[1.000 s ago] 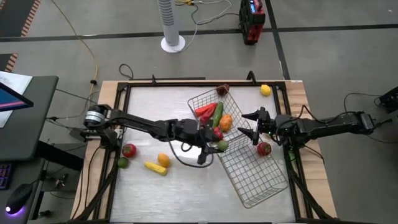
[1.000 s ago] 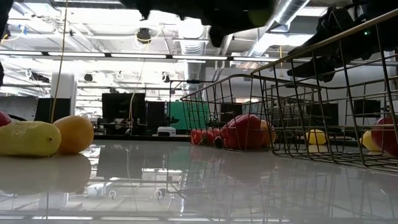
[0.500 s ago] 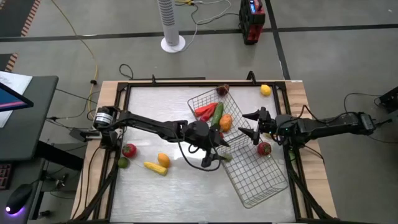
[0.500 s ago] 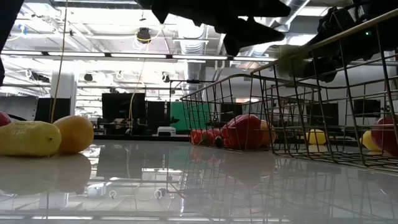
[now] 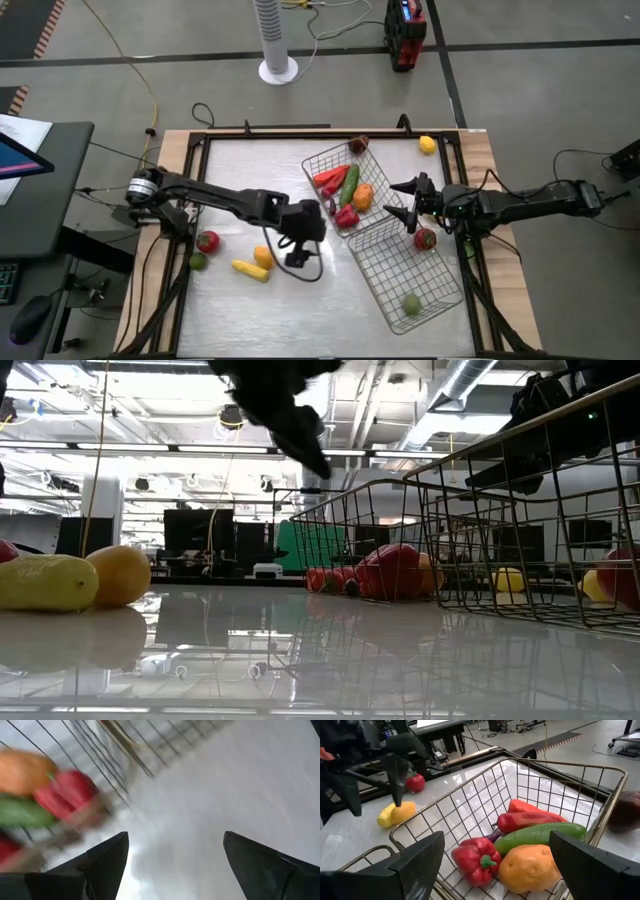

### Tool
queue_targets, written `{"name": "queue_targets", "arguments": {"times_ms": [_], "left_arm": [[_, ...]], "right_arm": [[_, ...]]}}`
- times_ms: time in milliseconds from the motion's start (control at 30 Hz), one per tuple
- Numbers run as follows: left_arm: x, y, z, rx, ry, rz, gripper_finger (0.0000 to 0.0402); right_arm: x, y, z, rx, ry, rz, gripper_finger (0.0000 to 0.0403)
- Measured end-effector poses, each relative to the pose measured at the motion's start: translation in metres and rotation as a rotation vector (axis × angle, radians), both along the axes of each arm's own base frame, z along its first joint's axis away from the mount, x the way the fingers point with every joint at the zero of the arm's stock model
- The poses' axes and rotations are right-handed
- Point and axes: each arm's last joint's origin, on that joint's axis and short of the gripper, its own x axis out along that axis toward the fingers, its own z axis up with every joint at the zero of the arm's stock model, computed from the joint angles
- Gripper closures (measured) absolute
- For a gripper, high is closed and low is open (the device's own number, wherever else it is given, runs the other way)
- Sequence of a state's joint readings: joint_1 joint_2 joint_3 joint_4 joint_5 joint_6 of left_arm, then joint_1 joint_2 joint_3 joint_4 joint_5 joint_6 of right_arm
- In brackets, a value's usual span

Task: Sort produce into baskets
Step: Put the bottom left lime into the right wire basket

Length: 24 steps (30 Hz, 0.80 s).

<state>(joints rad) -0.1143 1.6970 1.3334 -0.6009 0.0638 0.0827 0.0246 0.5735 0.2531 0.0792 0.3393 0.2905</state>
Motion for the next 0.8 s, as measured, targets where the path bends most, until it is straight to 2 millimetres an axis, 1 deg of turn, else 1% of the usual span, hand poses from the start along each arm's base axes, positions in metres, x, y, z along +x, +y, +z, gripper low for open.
{"name": "queue_targets", "arguments": {"times_ms": [67,133,233,367,433,500,667,800], "left_arm": [[-0.012,-0.006,-0.001,0.025,0.092,0.005,0.0088],[-0.023,-0.010,-0.006,0.093,0.198,0.050,0.0088],[-0.039,-0.014,-0.025,0.162,0.327,0.130,0.0088],[-0.059,-0.023,-0.051,0.145,0.471,0.139,0.0088],[-0.065,-0.028,-0.062,0.145,0.498,0.135,0.0090],[-0.069,-0.031,-0.068,0.160,0.504,0.125,0.0097],[-0.071,-0.037,-0.069,0.172,0.492,0.106,0.0132],[-0.076,-0.036,-0.069,0.191,0.542,0.101,0.0155]], "right_arm": [[0.000,0.000,0.000,0.000,0.001,0.000,0.0017],[0.000,0.000,-0.001,0.001,0.006,0.001,0.0017],[-0.001,0.000,-0.003,0.004,0.026,0.000,0.0017],[-0.001,0.000,-0.002,0.004,0.025,0.000,0.0017],[-0.001,0.000,-0.002,0.004,0.024,-0.001,0.0017],[-0.001,0.000,-0.002,0.004,0.021,-0.001,0.0017],[0.000,0.000,-0.002,0.006,0.017,-0.002,0.0017],[0.000,0.000,-0.001,0.006,0.013,-0.002,0.0017]]}}
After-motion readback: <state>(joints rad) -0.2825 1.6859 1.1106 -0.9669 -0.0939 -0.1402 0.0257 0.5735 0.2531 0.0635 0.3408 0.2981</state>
